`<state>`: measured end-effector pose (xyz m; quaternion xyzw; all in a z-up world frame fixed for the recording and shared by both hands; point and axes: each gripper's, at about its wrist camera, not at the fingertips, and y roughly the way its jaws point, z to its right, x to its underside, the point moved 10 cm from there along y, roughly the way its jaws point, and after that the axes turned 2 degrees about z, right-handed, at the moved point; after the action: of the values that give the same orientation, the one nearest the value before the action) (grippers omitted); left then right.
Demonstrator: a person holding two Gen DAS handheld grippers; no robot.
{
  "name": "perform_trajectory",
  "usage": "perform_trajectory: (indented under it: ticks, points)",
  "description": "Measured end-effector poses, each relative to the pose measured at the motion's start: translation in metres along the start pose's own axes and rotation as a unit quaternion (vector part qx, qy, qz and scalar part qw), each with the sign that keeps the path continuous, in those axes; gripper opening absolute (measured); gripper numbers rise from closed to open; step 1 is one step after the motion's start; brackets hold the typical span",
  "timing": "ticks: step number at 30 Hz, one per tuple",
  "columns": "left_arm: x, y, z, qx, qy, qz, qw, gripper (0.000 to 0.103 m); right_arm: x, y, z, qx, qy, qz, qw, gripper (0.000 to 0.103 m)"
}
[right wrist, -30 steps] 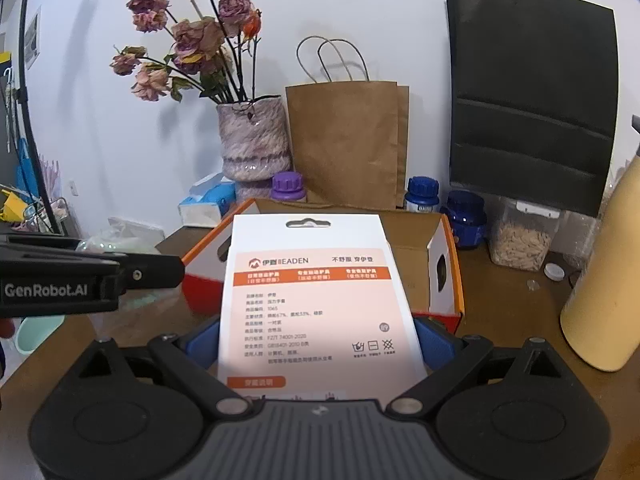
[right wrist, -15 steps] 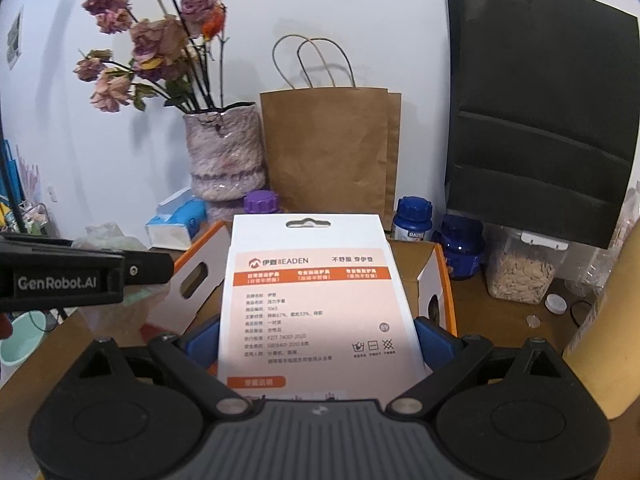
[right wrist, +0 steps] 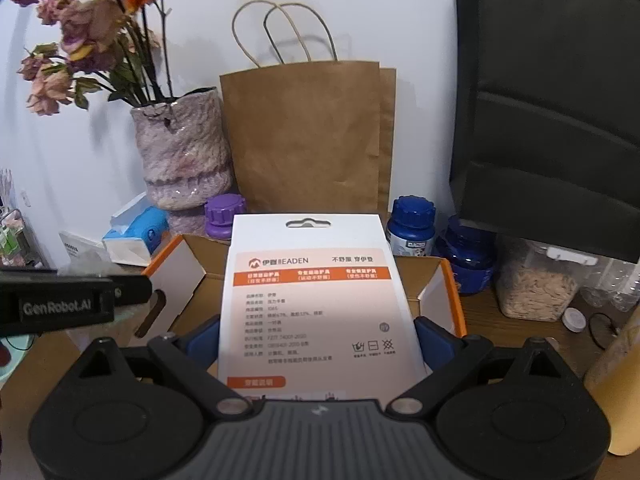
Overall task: Flip cup upright
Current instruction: 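Carry the bag in the left gripper and package in the right gripper over the red box, then open the left gripper dropping the bag while the right gripper releases the package into the box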
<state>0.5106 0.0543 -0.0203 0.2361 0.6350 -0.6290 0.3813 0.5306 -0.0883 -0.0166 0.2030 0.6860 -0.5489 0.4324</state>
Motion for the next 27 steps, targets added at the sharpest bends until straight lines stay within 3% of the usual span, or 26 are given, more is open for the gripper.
perform_trajectory:
  ticks: [7, 19, 22, 24, 27]
  points:
    - [0.005, 0.034, -0.014, -0.023, -0.009, -0.023, 0.9994, 0.042, 0.002, 0.031, 0.002, 0.007, 0.008, -0.011, 1.0, 0.098]
    - [0.017, 0.058, -0.018, -0.026, 0.001, -0.044, 0.9987, 0.046, 0.019, 0.057, 0.012, 0.011, 0.015, -0.027, 0.999, 0.098]
    - [0.014, 0.056, -0.018, -0.021, 0.002, -0.037, 0.9991, 0.056, 0.02, 0.059, 0.012, 0.008, 0.017, -0.028, 0.999, 0.098]
    - [0.012, 0.054, -0.018, -0.021, 0.002, -0.029, 0.9994, 0.078, 0.022, 0.059, 0.013, 0.004, 0.02, -0.03, 0.999, 0.099]
    - [0.007, 0.048, -0.019, -0.021, 0.006, -0.011, 0.9997, 0.089, 0.022, 0.055, 0.014, 0.002, 0.022, -0.024, 0.999, 0.103]
